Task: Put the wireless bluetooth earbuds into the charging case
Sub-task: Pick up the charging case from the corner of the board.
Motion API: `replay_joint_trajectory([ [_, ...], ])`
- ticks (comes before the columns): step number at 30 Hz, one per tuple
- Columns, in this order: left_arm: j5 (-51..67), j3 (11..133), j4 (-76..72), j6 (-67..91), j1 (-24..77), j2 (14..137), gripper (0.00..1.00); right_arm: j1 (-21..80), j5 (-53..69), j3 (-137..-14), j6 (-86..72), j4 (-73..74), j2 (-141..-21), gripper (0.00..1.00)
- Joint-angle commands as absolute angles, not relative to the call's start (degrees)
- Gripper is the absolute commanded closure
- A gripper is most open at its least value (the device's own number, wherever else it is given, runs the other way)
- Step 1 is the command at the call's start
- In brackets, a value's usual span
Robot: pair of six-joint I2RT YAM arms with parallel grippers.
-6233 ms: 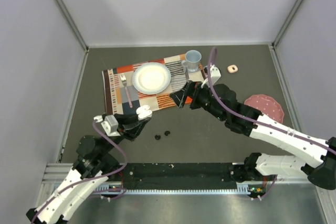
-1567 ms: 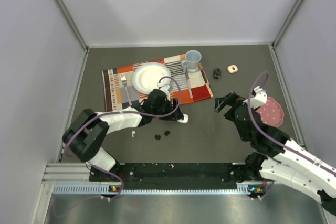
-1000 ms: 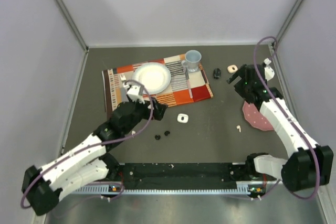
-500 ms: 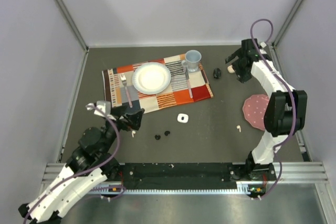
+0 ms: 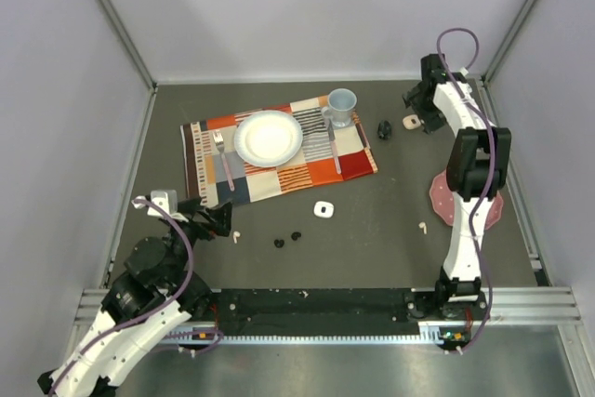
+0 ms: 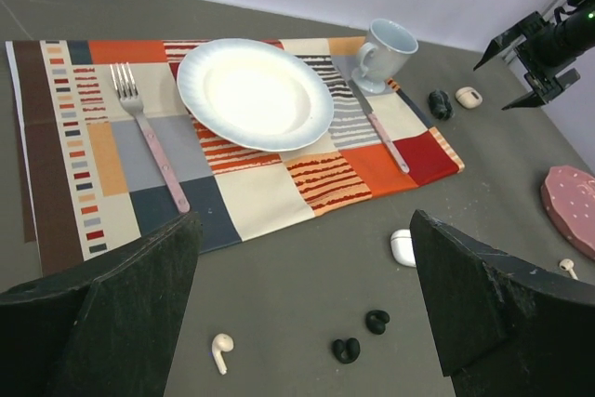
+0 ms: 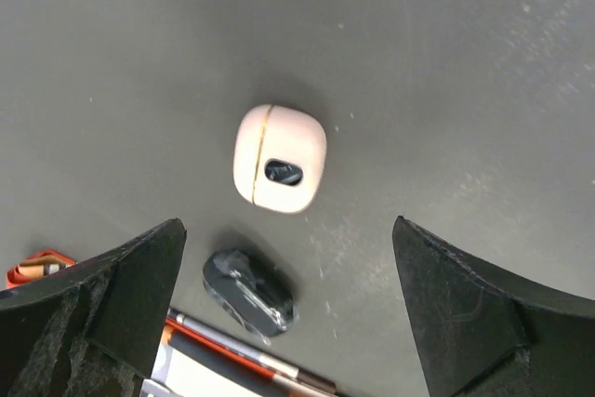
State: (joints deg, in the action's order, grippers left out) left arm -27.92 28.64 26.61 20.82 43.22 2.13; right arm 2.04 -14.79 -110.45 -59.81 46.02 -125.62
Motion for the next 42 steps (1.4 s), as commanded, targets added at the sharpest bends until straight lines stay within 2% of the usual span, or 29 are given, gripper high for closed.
replay_joint_trajectory([
  [1, -29.09, 30.06, 28.74, 21.26, 43.33, 2.02, 0.01, 1.58, -18.71, -120.14, -59.33, 51.24, -130.07, 0.08],
  [5, -28.83, 29.18, 28.74, 22.15, 43.33, 2.02, 0.01, 1.50, -19.60, -122.87, -59.59, 51.77, -132.27, 0.09],
  [7, -29.09, 29.09, 28.83, 22.06, 43.42, 2.02, 0.01, 1.41, -19.60, -123.57, -60.47, 52.29, -133.50, 0.15],
  [11, -29.53, 29.44, 28.92, 21.62, 43.33, 1.93, 0.01, 1.32, -17.58, -124.98, -60.56, 52.56, -135.87, 0.19],
  [24, -30.15, 29.62, 29.44, 21.88, 43.33, 2.02, 0.01, 1.23, -19.68, -124.89, -62.49, 52.82, -137.54, 0.23],
  [26, -30.32, 29.62, 29.44, 21.80, 43.42, 1.93, 0.01, 1.14, -20.30, -125.94, -62.23, 52.74, -138.33, 0.28],
  [37, -31.03, 30.15, 29.71, 21.53, 43.33, 2.02, 0.01, 1.06, -19.69, -128.23, -61.35, 52.73, -141.24, 0.31],
  [40, -31.11, 30.06, 29.79, 21.71, 43.42, 2.02, 0.01, 1.14, -18.90, -127.62, -61.87, 52.73, -141.59, 0.34],
  [42, -31.03, 30.06, 29.97, 21.36, 43.42, 2.20, 0.01, 1.06, -18.37, -127.09, -62.14, 52.65, -141.50, 0.40],
])
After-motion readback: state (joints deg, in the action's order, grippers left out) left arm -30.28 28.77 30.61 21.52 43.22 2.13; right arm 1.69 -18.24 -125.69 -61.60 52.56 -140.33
